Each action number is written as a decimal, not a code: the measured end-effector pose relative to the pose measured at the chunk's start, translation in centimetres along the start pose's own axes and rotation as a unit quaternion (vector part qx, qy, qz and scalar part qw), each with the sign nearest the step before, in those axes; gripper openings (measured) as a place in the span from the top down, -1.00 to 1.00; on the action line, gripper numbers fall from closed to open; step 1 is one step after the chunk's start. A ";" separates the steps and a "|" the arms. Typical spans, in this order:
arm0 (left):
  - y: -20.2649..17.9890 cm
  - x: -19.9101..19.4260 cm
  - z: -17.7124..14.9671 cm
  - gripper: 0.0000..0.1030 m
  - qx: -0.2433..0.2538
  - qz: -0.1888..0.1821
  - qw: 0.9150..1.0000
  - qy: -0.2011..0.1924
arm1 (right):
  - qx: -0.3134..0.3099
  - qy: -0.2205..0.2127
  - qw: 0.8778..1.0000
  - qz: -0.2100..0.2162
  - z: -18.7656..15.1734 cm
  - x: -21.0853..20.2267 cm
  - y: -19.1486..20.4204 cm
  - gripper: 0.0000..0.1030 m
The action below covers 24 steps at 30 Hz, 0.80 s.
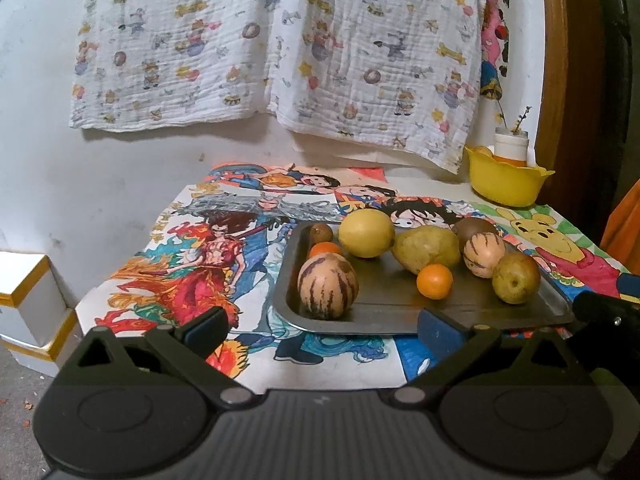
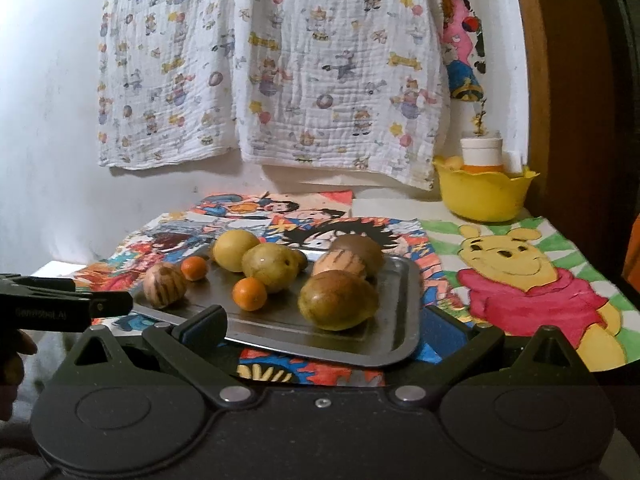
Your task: Organize fruits
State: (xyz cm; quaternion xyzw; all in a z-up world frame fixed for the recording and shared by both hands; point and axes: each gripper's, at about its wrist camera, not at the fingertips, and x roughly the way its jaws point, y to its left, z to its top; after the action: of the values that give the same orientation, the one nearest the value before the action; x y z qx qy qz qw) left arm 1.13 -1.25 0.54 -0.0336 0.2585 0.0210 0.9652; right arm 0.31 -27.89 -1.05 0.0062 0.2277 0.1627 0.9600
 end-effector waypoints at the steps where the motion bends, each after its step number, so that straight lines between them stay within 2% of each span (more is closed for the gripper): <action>1: 0.0 -0.2 -0.1 -0.99 0.001 0.003 1.000 -0.002 | 0.003 0.001 1.000 0.006 0.0 0.0 0.1 -0.99; 10: -0.5 -0.9 -0.5 -0.99 0.010 0.019 1.000 -0.006 | -0.008 0.001 1.000 0.019 -0.4 -0.2 0.9 -0.99; 24: -0.2 -1.3 -0.6 -0.99 0.006 0.021 1.000 -0.008 | -0.004 -0.006 1.000 0.018 -0.3 -0.4 0.9 -0.99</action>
State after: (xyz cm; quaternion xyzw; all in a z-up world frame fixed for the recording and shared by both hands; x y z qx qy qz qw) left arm -0.34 -1.53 0.67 -0.0219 0.2513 0.0397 0.9668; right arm -0.45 -27.22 -1.09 0.0071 0.2215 0.1806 0.9583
